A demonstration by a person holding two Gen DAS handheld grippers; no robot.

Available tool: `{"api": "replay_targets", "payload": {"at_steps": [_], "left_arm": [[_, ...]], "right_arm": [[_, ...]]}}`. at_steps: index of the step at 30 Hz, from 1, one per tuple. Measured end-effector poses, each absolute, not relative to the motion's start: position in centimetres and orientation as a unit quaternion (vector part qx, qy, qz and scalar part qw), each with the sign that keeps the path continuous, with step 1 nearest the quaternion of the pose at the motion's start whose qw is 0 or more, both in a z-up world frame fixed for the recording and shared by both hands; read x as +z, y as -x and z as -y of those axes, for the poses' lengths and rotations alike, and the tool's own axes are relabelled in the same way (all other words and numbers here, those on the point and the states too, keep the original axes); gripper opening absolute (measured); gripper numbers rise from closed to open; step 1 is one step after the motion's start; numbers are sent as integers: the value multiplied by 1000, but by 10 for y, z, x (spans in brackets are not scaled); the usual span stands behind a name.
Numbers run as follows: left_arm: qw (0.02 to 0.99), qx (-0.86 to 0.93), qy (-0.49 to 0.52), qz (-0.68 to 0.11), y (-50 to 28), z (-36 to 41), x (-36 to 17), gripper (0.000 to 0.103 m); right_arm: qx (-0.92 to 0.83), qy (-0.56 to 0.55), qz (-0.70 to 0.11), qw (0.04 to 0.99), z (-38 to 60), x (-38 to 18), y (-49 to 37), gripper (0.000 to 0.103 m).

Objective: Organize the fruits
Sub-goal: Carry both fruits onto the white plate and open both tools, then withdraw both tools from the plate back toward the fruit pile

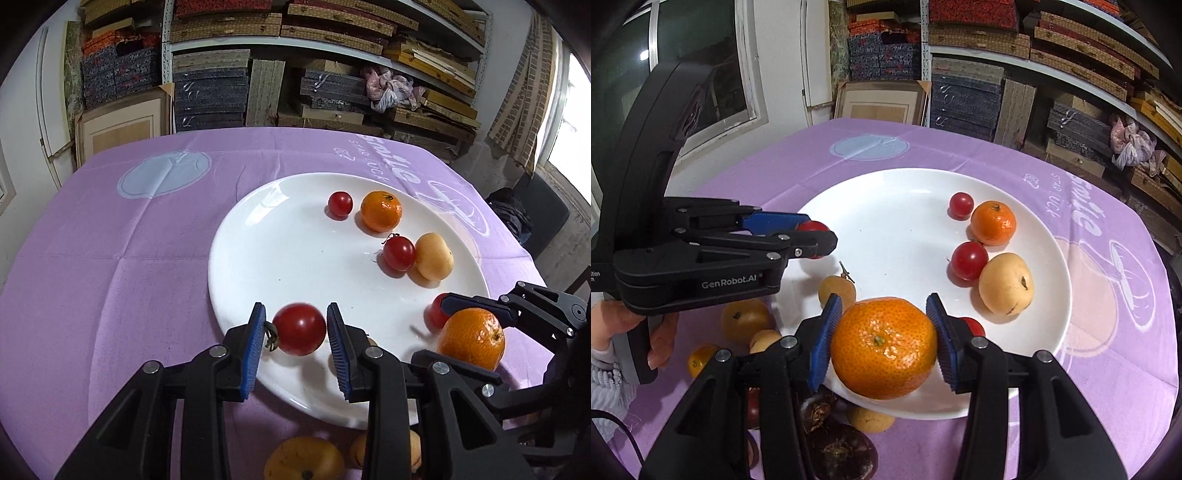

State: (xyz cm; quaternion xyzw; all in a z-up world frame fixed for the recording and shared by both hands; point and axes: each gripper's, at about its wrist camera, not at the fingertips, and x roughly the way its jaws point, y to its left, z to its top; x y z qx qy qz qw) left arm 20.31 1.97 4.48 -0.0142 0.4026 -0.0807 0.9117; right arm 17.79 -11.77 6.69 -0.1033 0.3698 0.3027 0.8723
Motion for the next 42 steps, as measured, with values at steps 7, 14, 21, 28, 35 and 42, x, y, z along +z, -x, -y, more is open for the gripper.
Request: {"api": "replay_targets", "payload": {"at_steps": [7,14,21,28,35,42], "left_arm": [[929,-71,64,-358,-182,-38,59,84],[934,-60,105,-336,-115,-66,75,97],[934,-38,87,-344,-54,-67,52,98],[929,-35,59,-363,-51,-51,36,98],[922,-43,46,-382,-61,-44,27,98],[913,-8,34,-406,-65,-55,19,100]], "right_arm": [[297,76,-310,900,146,94,-155,95],[294,19,-288,911,205,107,-95,99],[268,-61,-305,912,253,69,-55,99],[269,-116,-337,895,266,56,-64,99],[265,-96,-361,889,255,49,-70,99],[264,-86,-364,889,252,47,-71,99]]}}
